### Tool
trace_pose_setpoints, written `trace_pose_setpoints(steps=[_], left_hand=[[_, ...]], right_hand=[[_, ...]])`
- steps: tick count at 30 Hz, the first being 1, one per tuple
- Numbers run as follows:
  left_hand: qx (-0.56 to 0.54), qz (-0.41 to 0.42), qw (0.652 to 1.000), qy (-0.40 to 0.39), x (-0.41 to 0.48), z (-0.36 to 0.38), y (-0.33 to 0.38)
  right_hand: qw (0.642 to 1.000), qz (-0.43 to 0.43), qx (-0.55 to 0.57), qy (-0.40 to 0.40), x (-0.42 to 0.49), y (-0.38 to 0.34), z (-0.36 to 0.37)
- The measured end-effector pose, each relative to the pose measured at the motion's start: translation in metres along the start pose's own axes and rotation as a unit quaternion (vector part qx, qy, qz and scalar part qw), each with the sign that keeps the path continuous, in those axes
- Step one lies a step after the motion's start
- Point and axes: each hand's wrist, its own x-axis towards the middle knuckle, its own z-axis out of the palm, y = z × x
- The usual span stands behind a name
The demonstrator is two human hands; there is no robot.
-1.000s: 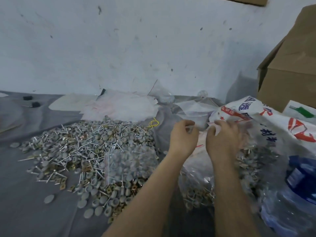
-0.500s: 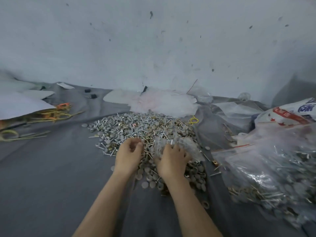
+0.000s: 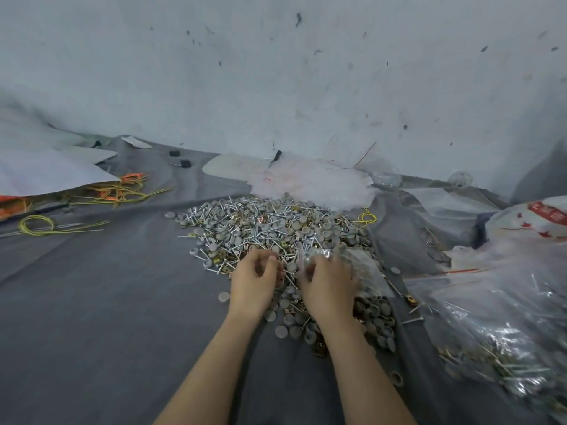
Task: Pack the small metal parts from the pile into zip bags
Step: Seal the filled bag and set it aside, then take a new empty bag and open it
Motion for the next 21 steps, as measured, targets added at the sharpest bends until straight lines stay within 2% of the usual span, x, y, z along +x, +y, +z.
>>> trace_pose_setpoints(steps=[4, 6, 8, 11, 16, 21], left_hand=[[0.033, 0.039, 0.999, 0.016, -0.004, -0.002, 0.000], [0.014, 0.046, 0.999, 0.006, -0.005, -0.002, 0.003], [-0.022, 0.046, 0.999, -0.018, -0.007, -0.001, 0.005], [-0.064, 0.040, 0.997, -0.031, -0.006, -0.003, 0.003], [-0.104, 0.007, 0.994, -0.014, -0.002, -0.007, -0.005], [-0.093, 0.004, 0.995, -0.016, 0.000, -0.008, -0.010]], right_hand=[[0.989, -0.017, 0.112, 0.092, 0.002, 0.001, -0.003], [0.969, -0.072, 0.181, 0.151, -0.001, -0.002, -0.004], [0.952, -0.137, 0.211, 0.176, -0.007, -0.010, -0.002], [0.947, -0.190, 0.220, 0.136, -0.011, -0.019, 0.006], [0.948, -0.211, 0.220, 0.091, -0.013, -0.020, 0.012], [0.948, -0.196, 0.242, 0.063, -0.014, -0.022, 0.012]])
